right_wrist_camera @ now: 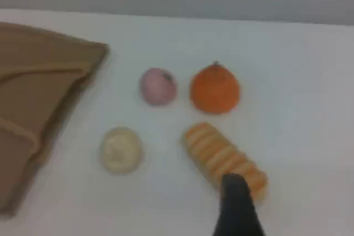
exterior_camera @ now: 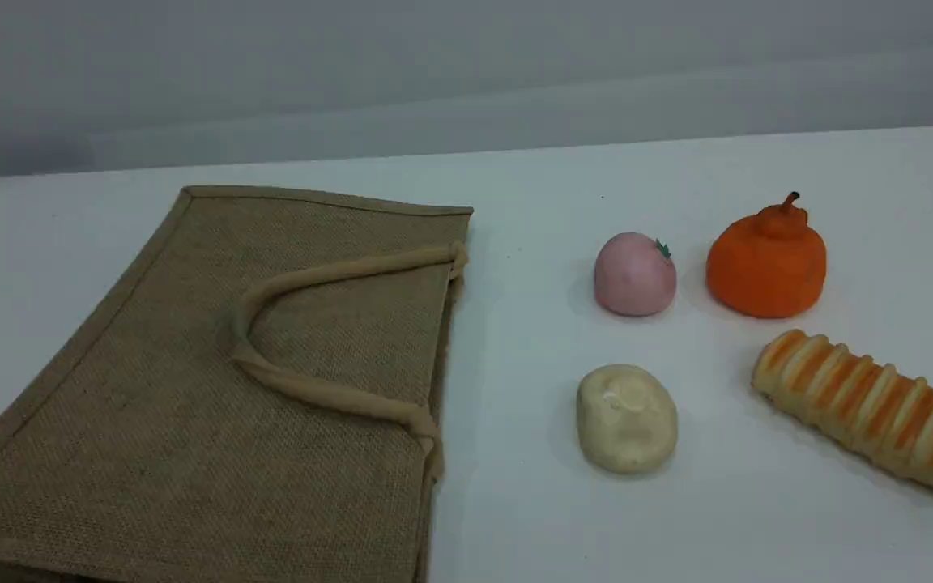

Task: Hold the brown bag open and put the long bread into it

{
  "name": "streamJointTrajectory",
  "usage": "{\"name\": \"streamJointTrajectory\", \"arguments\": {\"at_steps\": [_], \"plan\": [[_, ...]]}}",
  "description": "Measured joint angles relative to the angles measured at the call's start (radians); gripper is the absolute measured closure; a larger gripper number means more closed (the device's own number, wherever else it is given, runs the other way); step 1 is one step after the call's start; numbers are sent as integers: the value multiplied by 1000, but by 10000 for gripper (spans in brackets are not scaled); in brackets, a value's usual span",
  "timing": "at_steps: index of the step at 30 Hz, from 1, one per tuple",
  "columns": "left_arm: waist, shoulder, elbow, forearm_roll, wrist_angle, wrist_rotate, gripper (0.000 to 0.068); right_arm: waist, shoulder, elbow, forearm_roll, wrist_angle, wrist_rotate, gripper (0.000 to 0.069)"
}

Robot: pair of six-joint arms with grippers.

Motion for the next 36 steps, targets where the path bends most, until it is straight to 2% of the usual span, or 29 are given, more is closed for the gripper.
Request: {"name": "streamJointTrajectory", "arguments": {"at_steps": [3,6,14,20,24,26,33,36], "plan": [[0,97,-16,-55,-70,23,195,0,88,-6,53,-10,-49,288],[0,223,-22,-126,-150,41,195,0,199,-9,131,-79,-95,288],[-1,605,-47,-286,-334,66,195,0,528,-9,399,-344,-277,288],[-1,890,-51,-280,-512,66,195,0,810,-10,580,-516,-349,288],[-2,1053,-51,-291,-600,66,195,0,992,-39,704,-546,-452,288],[-25,1123,-51,-318,-641,64,195,0,1079,-57,777,-545,-518,288],[-153,1345,-53,-310,-798,61,195,1,1290,-92,1063,-541,-780,288],[-161,1426,-77,-308,-865,57,195,1,1335,-92,1175,-513,-882,288]]}}
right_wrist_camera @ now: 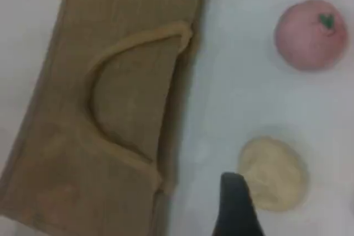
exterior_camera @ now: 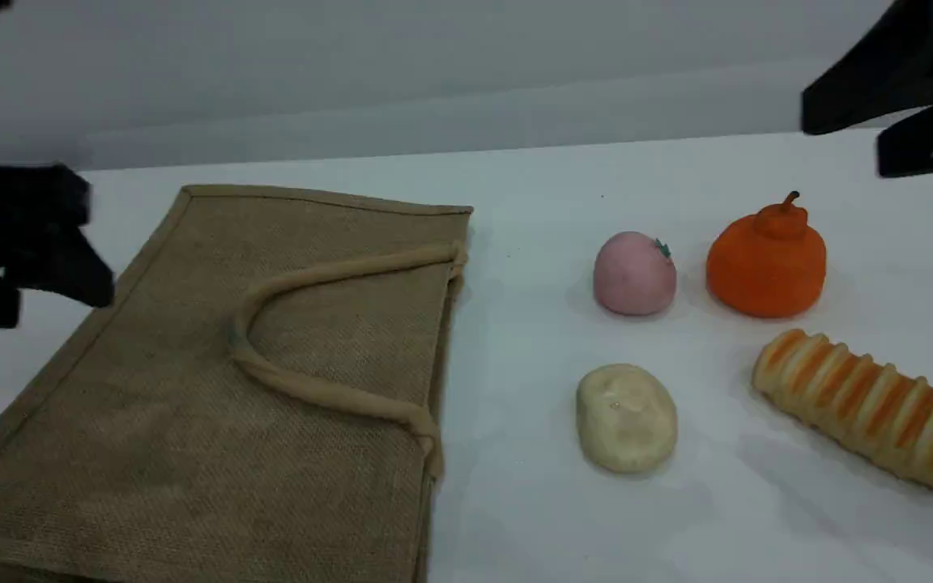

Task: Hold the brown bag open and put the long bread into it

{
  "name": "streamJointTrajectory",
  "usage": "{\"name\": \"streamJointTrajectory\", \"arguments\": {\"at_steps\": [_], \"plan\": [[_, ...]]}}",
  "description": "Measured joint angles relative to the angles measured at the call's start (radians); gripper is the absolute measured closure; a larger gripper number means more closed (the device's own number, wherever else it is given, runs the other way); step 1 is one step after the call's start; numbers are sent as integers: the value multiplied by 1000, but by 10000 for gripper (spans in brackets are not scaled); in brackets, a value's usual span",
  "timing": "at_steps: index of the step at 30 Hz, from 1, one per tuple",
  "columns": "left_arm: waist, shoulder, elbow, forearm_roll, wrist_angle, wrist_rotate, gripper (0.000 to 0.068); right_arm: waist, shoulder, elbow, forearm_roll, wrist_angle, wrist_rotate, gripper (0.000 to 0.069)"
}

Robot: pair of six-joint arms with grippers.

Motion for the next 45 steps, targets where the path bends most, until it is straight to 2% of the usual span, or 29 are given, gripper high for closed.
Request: {"name": "streamJointTrajectory", "arguments": {"at_steps": [7,10,14,17,22,31,40,45], "plan": [[-1,187,-156,-5,20,-9,195,0,11,0,70,1,-80,288],[-19,269,-240,-4,67,-9,195,0,10,0,70,-12,-87,288],[-57,363,-326,-3,69,-11,195,0,10,0,68,-26,-94,288],[-68,415,-367,5,67,-49,195,0,10,0,68,-26,-106,288],[-68,451,-383,22,80,-55,195,0,10,0,68,-26,-107,288],[-68,512,-403,30,26,-89,195,0,10,0,67,-26,-114,288],[-68,579,-443,32,57,-88,196,0,10,0,67,-27,-114,288],[-68,579,-443,32,26,-87,239,0,10,0,67,-27,-114,288]]}}
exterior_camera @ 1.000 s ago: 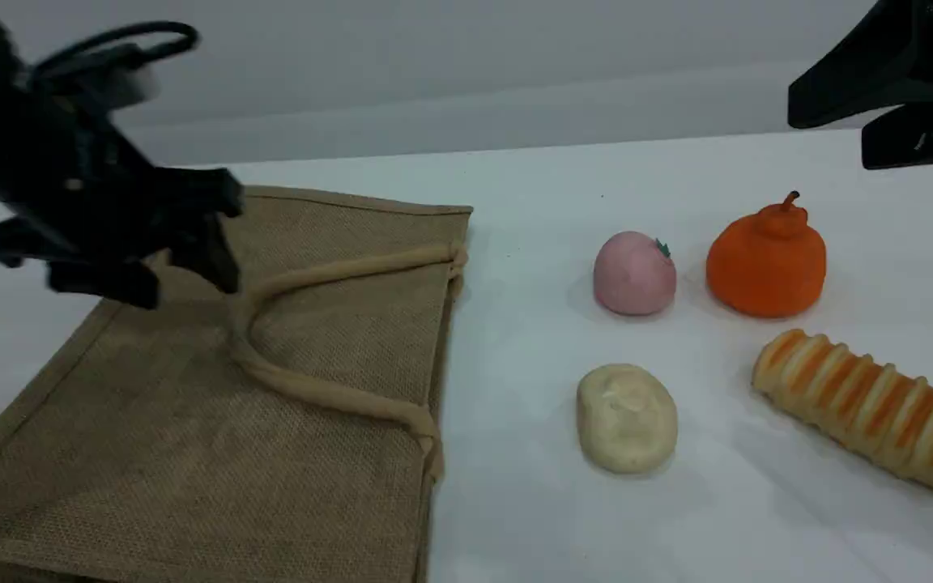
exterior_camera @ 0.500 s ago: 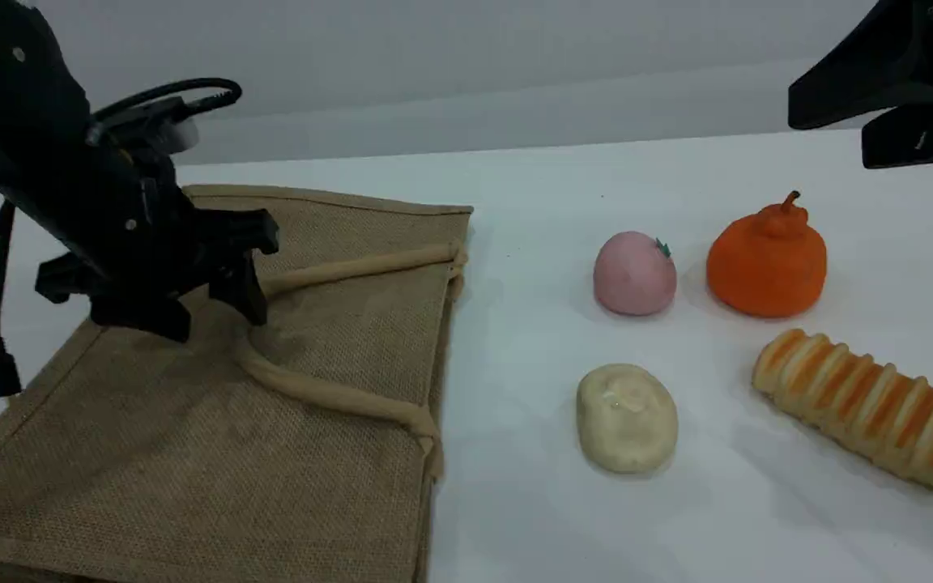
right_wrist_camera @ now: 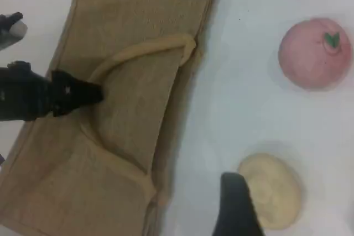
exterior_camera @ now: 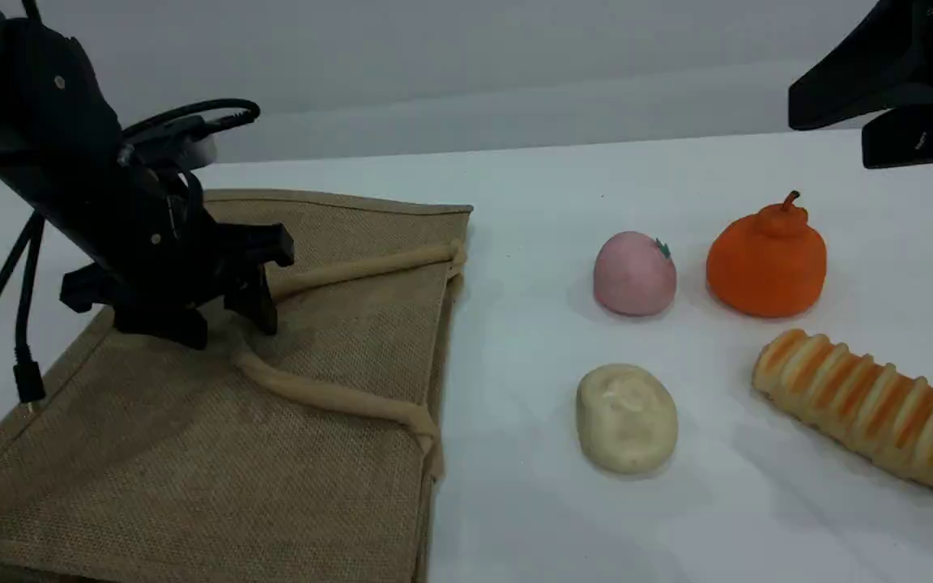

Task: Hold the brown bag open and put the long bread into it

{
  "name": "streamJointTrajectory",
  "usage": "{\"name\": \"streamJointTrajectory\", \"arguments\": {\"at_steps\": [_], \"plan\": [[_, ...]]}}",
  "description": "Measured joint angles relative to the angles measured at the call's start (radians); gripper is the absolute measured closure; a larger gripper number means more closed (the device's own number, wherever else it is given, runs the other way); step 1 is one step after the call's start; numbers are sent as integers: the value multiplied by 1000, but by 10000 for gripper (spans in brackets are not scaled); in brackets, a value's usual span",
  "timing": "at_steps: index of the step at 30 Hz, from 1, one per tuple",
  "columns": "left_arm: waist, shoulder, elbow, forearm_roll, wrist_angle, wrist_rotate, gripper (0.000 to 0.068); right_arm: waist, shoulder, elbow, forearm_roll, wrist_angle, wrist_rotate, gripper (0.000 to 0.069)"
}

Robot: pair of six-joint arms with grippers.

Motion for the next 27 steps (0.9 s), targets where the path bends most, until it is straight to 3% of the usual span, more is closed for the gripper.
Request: {"name": "streamJointTrajectory", "arguments": {"at_steps": [17,25,27], "plan": [[0,42,0,0,6,5,377,0,0,0,0,0,2,288],[0,37,0,-4,19,3,587,0,0,0,0,-6,1,288],[0,21,1,-3,40,3,594,0,0,0,0,-23,1,288]]}}
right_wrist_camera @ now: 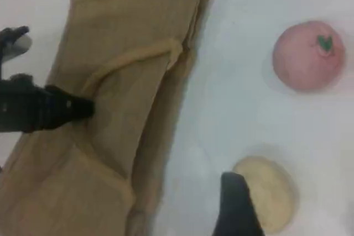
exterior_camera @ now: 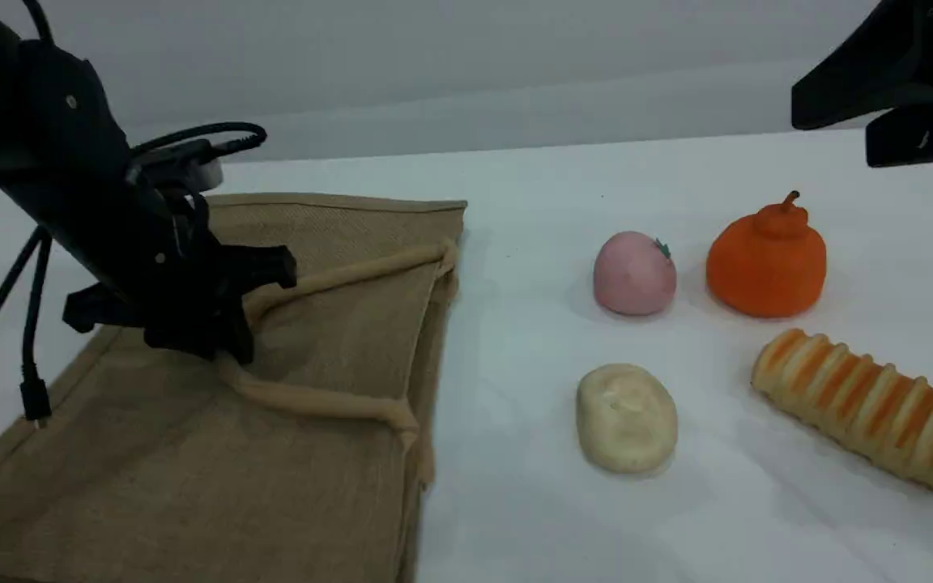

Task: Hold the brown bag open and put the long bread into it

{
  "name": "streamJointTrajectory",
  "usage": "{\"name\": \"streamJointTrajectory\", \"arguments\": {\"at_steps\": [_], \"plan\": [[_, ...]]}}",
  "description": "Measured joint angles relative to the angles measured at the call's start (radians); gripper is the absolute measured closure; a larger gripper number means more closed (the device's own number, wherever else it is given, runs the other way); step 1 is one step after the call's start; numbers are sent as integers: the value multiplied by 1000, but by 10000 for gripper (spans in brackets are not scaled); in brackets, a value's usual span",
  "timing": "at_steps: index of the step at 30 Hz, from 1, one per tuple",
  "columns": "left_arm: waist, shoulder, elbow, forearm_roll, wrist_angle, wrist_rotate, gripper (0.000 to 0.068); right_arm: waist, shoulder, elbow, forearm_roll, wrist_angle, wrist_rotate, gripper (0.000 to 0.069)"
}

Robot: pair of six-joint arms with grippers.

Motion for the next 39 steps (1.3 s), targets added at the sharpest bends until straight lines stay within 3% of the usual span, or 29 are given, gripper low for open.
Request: {"name": "streamJointTrajectory", "arguments": {"at_steps": [6,11,19,27,31,39], "plan": [[1,-112,-30,1,81,0,594,0,0,2,-12,-27,-1,288],[1,-261,-95,2,235,52,594,0,27,3,-19,-104,-2,288],[1,-508,-288,-9,504,222,596,0,144,3,-19,-129,-82,288],[1,-535,-545,-126,785,464,596,0,250,3,-18,-236,-123,288],[1,-535,-618,-134,863,540,596,0,285,3,-18,-285,-137,288],[1,-535,-625,-130,939,567,596,0,353,3,-17,-357,-174,288]]}}
